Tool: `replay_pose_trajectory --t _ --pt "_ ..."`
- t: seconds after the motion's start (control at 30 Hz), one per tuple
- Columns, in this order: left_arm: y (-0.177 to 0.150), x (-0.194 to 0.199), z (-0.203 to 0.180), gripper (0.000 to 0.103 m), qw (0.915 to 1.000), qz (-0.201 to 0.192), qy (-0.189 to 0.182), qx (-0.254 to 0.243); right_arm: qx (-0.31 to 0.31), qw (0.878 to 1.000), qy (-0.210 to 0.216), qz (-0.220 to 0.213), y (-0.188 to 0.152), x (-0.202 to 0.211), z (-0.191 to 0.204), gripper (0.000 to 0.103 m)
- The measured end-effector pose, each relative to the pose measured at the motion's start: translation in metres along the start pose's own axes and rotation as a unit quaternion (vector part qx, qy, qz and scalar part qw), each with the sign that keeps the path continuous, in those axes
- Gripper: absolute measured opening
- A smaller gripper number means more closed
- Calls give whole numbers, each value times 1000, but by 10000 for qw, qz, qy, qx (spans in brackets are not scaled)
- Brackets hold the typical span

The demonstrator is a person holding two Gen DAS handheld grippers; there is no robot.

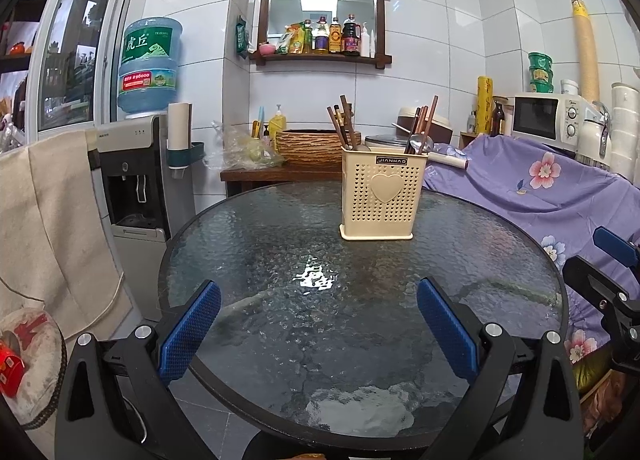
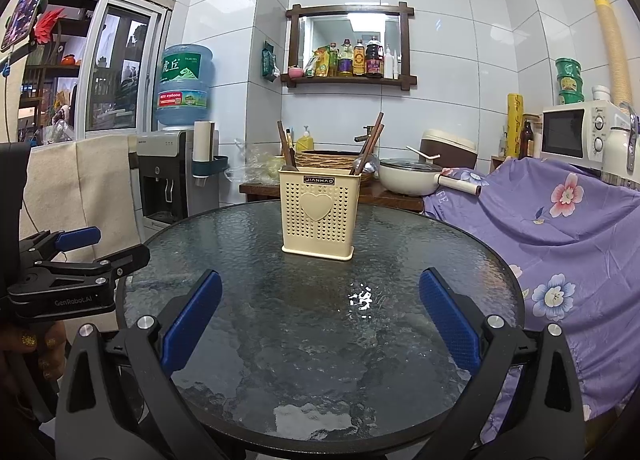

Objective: Organize utensils

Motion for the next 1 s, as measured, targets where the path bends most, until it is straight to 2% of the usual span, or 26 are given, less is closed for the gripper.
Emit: replay_pose_trajectory --t 0.43,0.7,1.0 --pt "0 2 0 97 10000 1 46 -34 -6 10000 0 -1 0 0 0 97" --pt "0 3 1 97 10000 10 -79 36 -1 10000 0 5 0 0 1 97" --pt "0 0 2 97 9999 88 35 -50 2 10000 4 12 -2 0 1 97"
Point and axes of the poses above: each gripper's, at about its wrist camera, not at the fingertips, and x roughly against the way its jaws point, z to its left, y to its top, the point moved 7 cm from there along -x, roughly the way its jaws point, and after that the axes turned 10 degrees about z, right-handed, at the moved point
